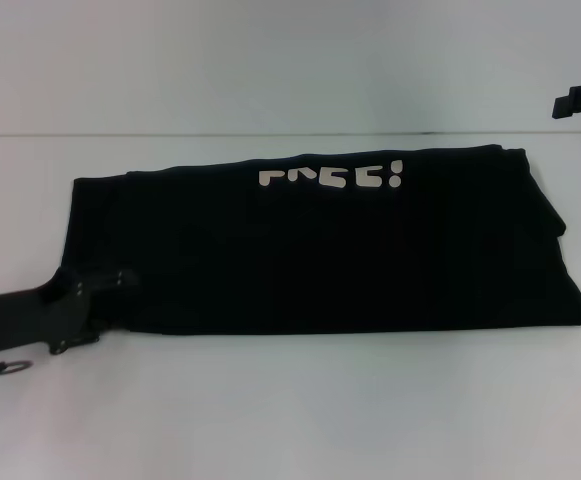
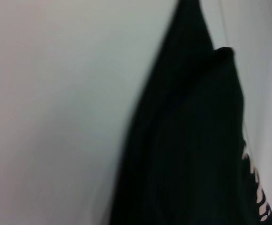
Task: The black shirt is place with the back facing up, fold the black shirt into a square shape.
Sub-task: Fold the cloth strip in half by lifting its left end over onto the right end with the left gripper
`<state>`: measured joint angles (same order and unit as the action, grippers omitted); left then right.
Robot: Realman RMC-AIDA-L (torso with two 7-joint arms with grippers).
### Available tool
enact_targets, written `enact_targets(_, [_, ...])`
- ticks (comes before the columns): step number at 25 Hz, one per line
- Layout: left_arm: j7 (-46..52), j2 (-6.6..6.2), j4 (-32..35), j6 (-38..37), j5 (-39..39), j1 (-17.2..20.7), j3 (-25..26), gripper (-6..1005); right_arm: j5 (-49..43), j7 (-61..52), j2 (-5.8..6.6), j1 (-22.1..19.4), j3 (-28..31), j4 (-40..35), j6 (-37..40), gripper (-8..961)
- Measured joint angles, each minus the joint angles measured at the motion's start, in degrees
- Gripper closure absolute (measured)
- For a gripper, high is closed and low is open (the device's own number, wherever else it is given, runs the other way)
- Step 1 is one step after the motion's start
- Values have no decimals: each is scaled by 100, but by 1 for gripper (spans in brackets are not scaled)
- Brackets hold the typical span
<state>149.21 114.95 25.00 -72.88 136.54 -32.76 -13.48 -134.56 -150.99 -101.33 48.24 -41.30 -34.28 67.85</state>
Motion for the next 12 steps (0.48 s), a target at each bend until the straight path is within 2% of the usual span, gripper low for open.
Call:
enact_targets(7, [-361, 55, -4, 213, -180, -295, 36, 314, 0, 8, 3, -12, 11, 0, -20, 144])
enact_targets(12, [-427, 60, -4, 62, -146, -225, -23, 314, 0, 9, 4, -17, 33, 0, -37, 145])
